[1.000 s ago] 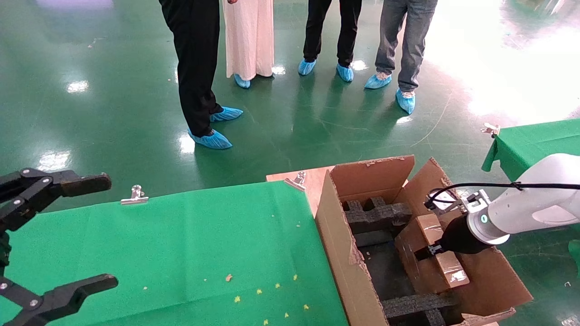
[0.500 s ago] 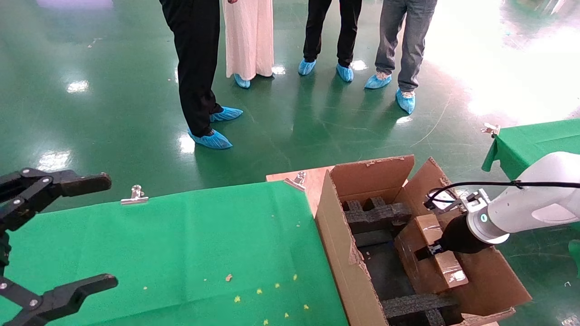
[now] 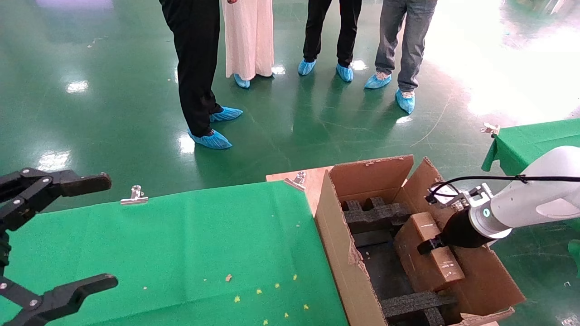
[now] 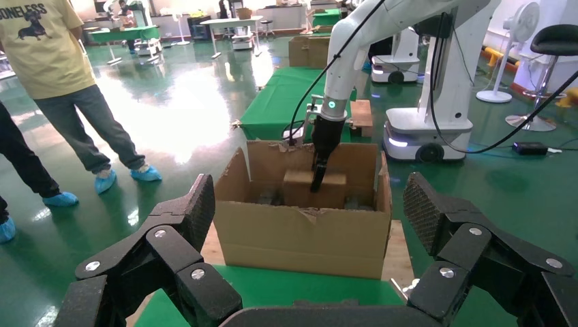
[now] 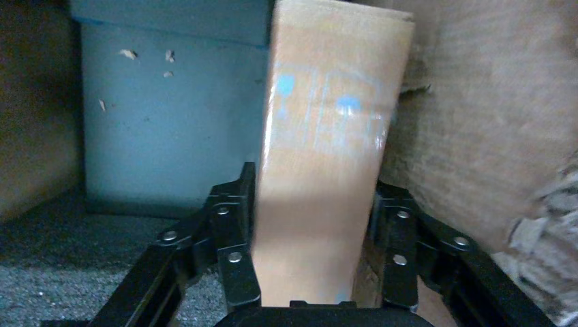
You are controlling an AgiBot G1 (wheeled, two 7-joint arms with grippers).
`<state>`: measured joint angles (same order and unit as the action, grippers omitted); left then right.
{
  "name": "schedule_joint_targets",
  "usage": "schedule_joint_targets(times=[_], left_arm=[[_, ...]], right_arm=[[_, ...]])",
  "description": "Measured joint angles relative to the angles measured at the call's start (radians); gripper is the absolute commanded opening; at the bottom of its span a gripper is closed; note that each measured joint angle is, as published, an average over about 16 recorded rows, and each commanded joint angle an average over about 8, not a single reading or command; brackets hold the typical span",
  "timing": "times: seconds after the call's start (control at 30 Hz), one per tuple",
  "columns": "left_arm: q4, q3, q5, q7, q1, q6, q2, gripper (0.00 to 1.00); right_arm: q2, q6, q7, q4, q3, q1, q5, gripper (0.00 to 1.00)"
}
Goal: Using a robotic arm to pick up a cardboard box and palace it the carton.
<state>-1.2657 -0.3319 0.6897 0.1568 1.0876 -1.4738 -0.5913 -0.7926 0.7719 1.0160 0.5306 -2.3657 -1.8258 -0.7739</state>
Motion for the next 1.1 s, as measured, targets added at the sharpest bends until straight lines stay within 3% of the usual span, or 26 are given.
schedule_joint_targets(times=[0.4, 1.1], left_arm=[[0.000, 0.000, 0.000, 0.000, 0.000, 0.000, 0.000, 1.00], [0.000, -0.001, -0.001, 0.000, 0.000, 0.000, 0.000, 1.00]], right_arm=[[0.013, -0.031, -0.001, 0.035, 0.011, -0.077, -0.010, 1.00], [0.101, -0.051, -0.083, 0.324, 0.136, -0.437, 0.029, 1.00]])
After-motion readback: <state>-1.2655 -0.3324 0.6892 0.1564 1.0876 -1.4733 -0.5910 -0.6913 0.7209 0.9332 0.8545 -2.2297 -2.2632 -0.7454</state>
